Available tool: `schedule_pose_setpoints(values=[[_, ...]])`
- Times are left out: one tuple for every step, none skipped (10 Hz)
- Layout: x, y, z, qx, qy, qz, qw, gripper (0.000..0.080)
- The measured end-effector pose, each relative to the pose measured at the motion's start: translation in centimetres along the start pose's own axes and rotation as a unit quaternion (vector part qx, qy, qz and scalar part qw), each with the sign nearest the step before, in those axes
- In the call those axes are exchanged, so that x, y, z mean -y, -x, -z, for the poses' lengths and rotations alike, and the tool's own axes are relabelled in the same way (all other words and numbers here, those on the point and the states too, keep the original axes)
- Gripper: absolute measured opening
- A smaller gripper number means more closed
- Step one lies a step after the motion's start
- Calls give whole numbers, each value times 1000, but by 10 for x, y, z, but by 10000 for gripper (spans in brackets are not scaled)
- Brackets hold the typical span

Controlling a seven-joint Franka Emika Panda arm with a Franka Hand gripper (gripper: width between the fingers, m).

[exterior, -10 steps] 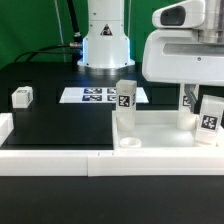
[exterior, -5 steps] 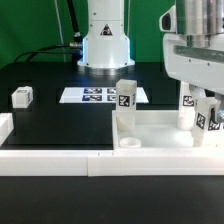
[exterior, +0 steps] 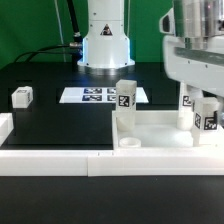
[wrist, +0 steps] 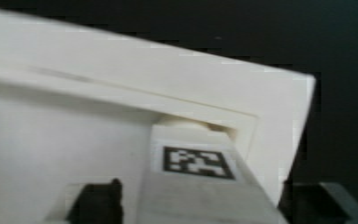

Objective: Assemble square table

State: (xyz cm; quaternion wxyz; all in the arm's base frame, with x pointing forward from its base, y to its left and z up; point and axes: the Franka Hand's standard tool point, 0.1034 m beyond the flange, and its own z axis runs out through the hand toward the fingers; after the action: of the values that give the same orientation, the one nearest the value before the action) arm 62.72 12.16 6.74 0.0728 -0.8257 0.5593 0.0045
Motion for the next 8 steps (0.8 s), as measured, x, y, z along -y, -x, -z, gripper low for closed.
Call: schedule_pose_setpoints(values=[[0,1,0,-2,-4,25,1000,556],[-1,0,-1,-2,-3,60,998,630],[-1,-1,-1,-3,-3,85,996,644],[-2,-2,-1,-7,3,173,985,644],[-3,-5,0,-13,14,277,961,649],[-1,-4,1,-23,21,366,930,649],[-1,-3,1,-25,25,430,902,648],[-1,-4,1,-24,26,467,884,649]])
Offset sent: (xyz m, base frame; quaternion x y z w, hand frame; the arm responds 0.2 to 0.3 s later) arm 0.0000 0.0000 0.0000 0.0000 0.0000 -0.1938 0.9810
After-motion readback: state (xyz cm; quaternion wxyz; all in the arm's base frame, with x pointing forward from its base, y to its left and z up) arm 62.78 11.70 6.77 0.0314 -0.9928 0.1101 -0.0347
